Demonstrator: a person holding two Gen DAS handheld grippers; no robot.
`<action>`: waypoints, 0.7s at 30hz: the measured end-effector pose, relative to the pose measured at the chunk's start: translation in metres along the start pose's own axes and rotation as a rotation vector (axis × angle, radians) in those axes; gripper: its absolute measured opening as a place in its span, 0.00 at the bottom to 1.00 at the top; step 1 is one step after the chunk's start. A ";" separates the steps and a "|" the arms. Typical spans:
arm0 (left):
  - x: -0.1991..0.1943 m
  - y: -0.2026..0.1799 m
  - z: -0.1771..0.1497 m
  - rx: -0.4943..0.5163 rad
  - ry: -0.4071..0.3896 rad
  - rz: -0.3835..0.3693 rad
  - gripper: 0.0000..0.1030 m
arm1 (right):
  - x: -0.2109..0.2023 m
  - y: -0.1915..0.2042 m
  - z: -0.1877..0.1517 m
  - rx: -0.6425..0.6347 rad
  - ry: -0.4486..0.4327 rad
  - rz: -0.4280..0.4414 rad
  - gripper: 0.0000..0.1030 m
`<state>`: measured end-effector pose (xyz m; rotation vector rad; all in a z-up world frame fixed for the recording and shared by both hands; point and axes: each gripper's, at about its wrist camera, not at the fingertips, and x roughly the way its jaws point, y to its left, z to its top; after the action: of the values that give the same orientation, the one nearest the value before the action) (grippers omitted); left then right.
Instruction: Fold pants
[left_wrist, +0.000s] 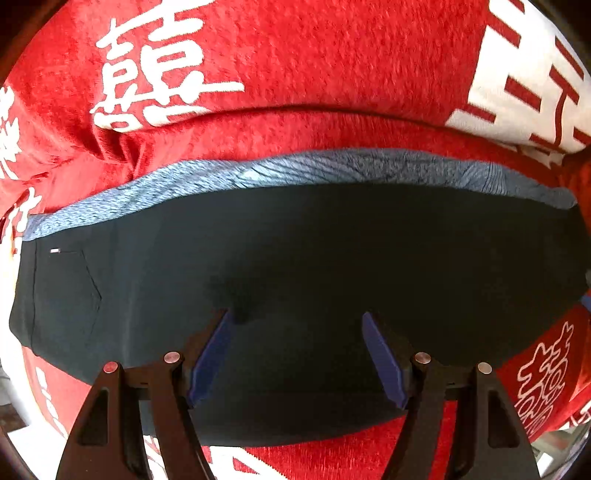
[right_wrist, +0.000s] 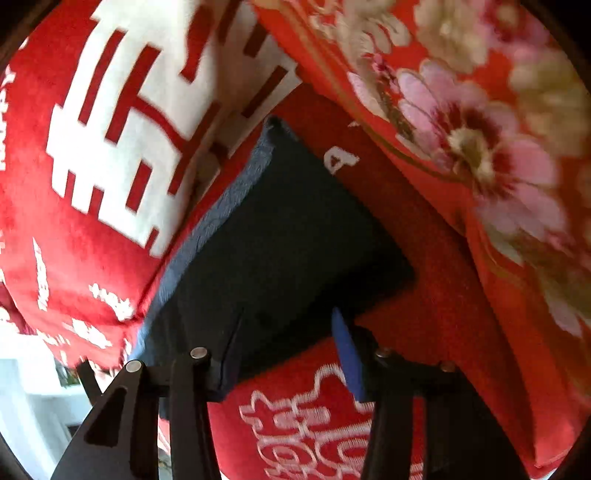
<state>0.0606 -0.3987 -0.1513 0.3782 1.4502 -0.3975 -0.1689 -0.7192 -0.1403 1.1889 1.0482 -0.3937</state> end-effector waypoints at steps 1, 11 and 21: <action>0.004 -0.002 0.000 0.008 0.006 0.004 0.71 | 0.003 -0.001 0.001 0.007 -0.012 0.000 0.23; 0.010 0.002 -0.012 0.010 0.005 -0.005 0.79 | 0.003 -0.006 -0.008 -0.144 0.055 -0.102 0.13; -0.016 -0.010 0.044 0.001 -0.118 0.025 0.79 | -0.032 0.071 0.006 -0.410 -0.105 -0.228 0.27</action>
<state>0.0928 -0.4276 -0.1321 0.3670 1.3298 -0.3939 -0.1300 -0.7064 -0.0743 0.6802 1.1122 -0.3905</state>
